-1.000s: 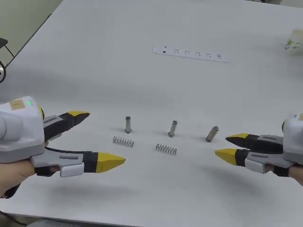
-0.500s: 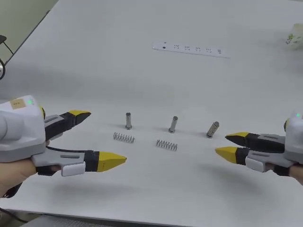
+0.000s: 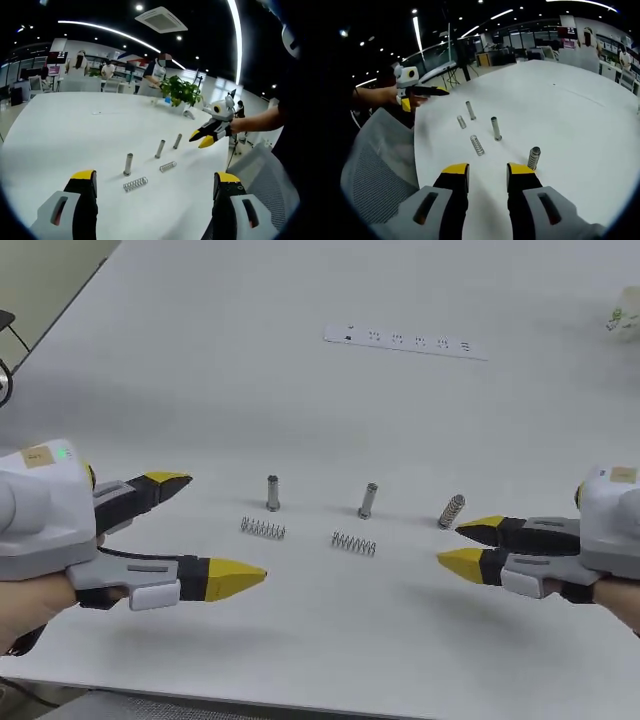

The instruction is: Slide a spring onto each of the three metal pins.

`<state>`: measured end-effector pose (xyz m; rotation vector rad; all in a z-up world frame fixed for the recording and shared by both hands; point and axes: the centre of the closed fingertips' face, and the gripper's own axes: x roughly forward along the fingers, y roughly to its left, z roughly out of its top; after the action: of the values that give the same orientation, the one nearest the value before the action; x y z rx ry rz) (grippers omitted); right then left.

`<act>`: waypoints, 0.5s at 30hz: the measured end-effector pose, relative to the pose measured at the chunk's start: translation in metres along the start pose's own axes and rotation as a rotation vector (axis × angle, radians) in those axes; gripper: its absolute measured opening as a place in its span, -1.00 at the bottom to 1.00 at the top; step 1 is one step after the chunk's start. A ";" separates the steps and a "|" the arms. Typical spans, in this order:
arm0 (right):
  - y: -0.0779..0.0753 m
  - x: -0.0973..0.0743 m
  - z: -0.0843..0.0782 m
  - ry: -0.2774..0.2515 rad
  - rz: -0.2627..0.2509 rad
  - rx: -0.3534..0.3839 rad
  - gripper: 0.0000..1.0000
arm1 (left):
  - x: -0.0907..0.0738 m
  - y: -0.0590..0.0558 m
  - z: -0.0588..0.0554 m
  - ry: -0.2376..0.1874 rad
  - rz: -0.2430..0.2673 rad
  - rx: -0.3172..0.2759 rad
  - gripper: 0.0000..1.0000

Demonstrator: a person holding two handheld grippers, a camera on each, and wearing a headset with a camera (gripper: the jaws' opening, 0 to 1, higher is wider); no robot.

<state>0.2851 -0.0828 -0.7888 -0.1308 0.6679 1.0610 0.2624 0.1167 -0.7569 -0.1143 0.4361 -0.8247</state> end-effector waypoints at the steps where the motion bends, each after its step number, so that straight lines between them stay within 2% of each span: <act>1: 0.001 0.002 0.002 0.000 0.005 -0.007 -0.43 | 0.000 0.000 0.000 0.001 0.001 0.000 0.88; 8: 0.008 0.016 0.020 -0.021 0.033 -0.031 -0.45 | -0.001 0.000 0.001 0.000 0.004 0.004 0.87; 15: 0.020 0.030 0.026 -0.010 0.068 -0.061 -0.47 | -0.002 0.000 0.002 0.001 0.003 0.006 0.87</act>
<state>0.2898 -0.0392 -0.7810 -0.1561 0.6345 1.1471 0.2614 0.1180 -0.7544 -0.1080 0.4342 -0.8233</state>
